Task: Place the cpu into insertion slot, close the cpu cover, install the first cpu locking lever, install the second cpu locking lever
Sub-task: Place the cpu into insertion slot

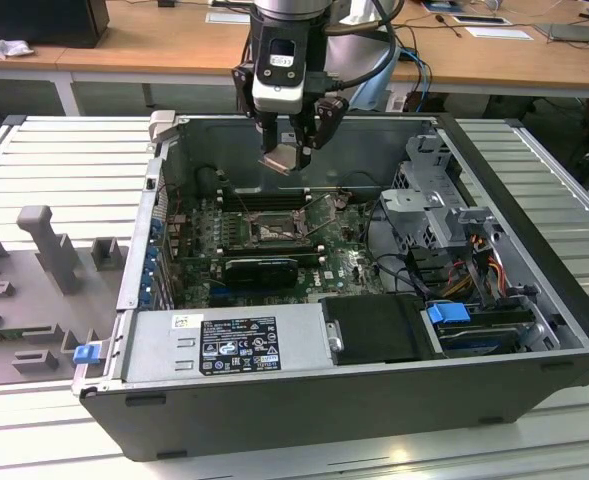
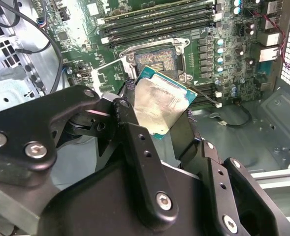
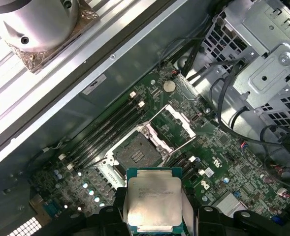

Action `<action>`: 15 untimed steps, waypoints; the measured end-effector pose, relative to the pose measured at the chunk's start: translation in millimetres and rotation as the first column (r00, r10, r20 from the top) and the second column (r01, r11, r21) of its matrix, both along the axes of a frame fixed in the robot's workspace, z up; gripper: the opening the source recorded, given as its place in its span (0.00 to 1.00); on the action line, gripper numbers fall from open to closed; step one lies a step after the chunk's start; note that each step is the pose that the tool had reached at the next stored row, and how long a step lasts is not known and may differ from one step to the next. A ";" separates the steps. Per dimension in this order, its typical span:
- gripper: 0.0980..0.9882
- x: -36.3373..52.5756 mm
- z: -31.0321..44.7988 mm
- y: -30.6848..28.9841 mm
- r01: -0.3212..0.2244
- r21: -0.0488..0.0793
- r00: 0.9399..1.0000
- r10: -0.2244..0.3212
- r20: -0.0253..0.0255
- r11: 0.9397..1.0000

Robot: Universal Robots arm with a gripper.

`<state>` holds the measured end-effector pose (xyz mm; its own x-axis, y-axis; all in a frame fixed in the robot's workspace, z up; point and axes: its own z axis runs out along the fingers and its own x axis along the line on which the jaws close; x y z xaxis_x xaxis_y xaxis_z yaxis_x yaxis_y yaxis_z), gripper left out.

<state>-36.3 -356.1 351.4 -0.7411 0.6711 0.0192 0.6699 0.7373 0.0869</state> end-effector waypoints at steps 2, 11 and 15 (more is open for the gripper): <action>0.48 0.0 -0.3 0.0 0.008 0.000 1.000 -0.008 0.000 1.000; 0.48 0.0 -2.7 0.0 0.095 0.000 0.996 -0.095 0.000 0.996; 0.48 0.0 -7.2 0.0 0.215 -0.001 0.977 -0.215 0.000 0.977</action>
